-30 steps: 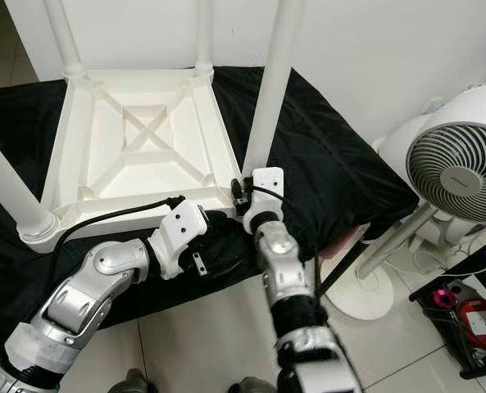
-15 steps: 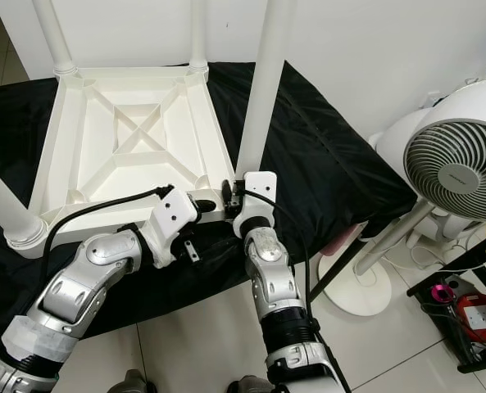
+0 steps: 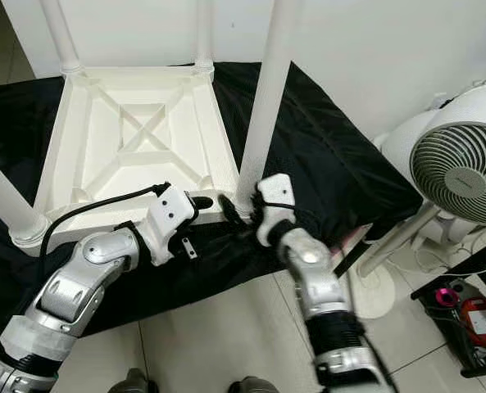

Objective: Building children table

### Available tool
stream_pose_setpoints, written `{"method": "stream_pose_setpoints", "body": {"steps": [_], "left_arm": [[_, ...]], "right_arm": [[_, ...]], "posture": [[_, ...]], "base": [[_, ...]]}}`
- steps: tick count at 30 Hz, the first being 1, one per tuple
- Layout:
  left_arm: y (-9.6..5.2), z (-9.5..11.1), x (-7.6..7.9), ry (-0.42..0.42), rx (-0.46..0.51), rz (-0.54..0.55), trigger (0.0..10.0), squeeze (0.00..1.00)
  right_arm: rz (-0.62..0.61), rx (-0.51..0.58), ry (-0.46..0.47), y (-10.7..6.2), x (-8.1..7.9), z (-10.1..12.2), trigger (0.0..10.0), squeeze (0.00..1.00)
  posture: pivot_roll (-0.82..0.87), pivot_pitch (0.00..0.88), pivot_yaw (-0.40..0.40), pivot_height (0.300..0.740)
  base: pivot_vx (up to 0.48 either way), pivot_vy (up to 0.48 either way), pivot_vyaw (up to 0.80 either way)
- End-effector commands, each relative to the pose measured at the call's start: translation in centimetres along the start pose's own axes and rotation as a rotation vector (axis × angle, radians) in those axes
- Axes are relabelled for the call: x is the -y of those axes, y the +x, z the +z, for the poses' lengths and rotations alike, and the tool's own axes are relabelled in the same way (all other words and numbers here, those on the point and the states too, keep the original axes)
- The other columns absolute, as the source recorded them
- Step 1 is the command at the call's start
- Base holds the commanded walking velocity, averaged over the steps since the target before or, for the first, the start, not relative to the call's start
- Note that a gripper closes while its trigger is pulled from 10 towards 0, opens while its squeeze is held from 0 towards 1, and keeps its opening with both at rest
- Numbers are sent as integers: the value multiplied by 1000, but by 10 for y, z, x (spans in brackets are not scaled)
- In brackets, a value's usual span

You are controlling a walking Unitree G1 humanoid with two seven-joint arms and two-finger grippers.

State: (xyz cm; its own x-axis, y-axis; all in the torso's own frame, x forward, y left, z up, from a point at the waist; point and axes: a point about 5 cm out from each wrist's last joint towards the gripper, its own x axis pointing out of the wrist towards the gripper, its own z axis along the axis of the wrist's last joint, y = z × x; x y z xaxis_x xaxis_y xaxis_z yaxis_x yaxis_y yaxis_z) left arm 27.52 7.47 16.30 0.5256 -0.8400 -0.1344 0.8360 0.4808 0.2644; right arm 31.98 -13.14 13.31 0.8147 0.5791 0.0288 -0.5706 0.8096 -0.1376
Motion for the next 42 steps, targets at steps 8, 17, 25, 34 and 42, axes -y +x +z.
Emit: {"method": "stream_pose_setpoints", "body": {"steps": [8, 17, 25, 34, 42], "left_arm": [[2, 1, 0, 13, 3, 17, 10000, 0], [1, 2, -1, 21, 2, 28, 10000, 0], [-1, 2, 0, 19, 1, 42, 10000, 0], [-3, 1, 0, 16, -2, 51, 10000, 0], [-1, 1, 2, 18, 0, 37, 10000, 0]], "right_arm": [[58, -43, -103, 12, 27, 6, 10000, 0], [207, -70, -115, 34, 19, 8, 10000, 0], [270, -106, -132, 39, 9, -2, 0, 0], [249, -122, -126, 33, 18, -7, 0, 0], [156, -110, -85, 30, 20, -12, 10000, 0]], "posture": [[-57, 28, -33, 740], [-43, 26, -38, 740], [-20, 25, -58, 740], [-25, 21, -56, 740], [-30, 21, -67, 740]], "base": [[0, 0, 0], [0, 0, 0], [0, 0, 0], [0, 0, 0], [0, 0, 0]]}}
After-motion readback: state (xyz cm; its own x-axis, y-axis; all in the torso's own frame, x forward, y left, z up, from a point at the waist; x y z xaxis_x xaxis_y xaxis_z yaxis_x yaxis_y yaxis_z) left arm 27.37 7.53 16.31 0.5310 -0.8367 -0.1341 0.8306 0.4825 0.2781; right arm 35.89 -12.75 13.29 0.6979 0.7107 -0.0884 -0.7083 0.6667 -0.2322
